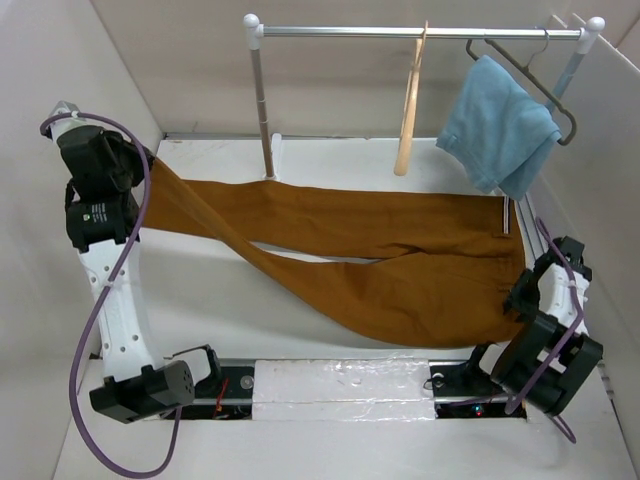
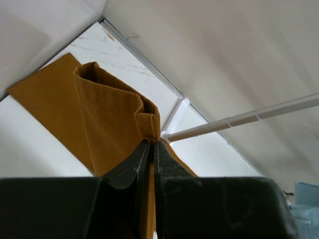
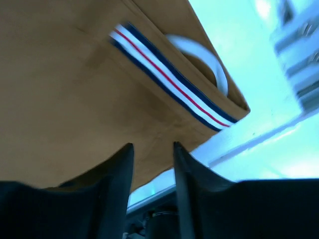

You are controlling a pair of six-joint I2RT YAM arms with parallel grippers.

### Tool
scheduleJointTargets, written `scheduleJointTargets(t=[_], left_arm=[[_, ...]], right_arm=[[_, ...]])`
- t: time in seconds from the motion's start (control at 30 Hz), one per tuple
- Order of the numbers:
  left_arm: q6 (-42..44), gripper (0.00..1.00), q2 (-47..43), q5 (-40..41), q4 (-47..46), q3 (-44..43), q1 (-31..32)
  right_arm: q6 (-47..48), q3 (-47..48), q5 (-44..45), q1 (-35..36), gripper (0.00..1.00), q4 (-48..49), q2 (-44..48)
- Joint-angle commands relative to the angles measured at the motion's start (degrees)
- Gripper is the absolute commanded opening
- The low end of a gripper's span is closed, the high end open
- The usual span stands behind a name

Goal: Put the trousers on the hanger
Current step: Fold the trousers

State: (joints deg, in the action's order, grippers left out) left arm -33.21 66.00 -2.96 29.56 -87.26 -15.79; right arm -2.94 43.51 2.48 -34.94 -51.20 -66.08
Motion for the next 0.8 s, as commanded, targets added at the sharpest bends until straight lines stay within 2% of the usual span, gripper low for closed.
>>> scheduleJointTargets(t=[0.0,0.03,0.13,0.2,0.47,0.53,0.57,0.6,0.67,0.7,0.77], left_arm=[[-0.54,0.00,-0.26,-1.79,-3.37,-4.84,0.06],[-0.54,0.00,-0.08,-1.18,-3.02,-5.19,0.06],[-0.45,0.00,0.71,0.23,-2.58,-6.08,0.06],[-0.27,0.00,1.24,1.28,-2.14,-6.34,0.06],[-0.01,0.00,1.24,2.35,-2.84,-3.79,0.06],[-0.10,0.00,0.98,2.35,-2.93,-3.09,0.06],[-0.10,0.00,1.06,2.35,-2.84,-3.26,0.06],[-0.10,0.00,1.06,2.35,-2.84,-3.26,0.06],[-0.27,0.00,1.06,2.43,-2.84,-3.79,0.06],[-0.54,0.00,0.98,2.17,-2.93,-3.88,0.06],[-1.06,0.00,0.89,1.30,-3.63,-3.44,0.06]], right_arm=[[-0.23,-3.68,-0.10,-2.76,0.40,7.48,-1.05],[0.21,-4.13,-0.19,-3.38,0.32,8.56,-2.37],[2.14,-0.02,-0.37,-3.38,0.26,9.36,-9.66],[5.20,3.32,-1.15,-2.59,0.27,12.24,-15.78],[10.75,10.01,-6.87,-2.06,0.30,17.18,-27.16],[13.20,11.42,-9.06,-1.36,0.35,20.07,-26.74],[14.01,12.73,-11.94,0.12,0.43,20.09,-25.16],[14.01,12.74,-11.97,0.13,0.43,20.09,-25.15],[14.19,12.84,-12.41,0.13,0.48,18.60,-20.24],[13.75,12.14,-12.06,-1.08,0.54,18.16,-17.79],[12.27,10.47,-10.75,-3.63,0.59,17.02,-10.75]])
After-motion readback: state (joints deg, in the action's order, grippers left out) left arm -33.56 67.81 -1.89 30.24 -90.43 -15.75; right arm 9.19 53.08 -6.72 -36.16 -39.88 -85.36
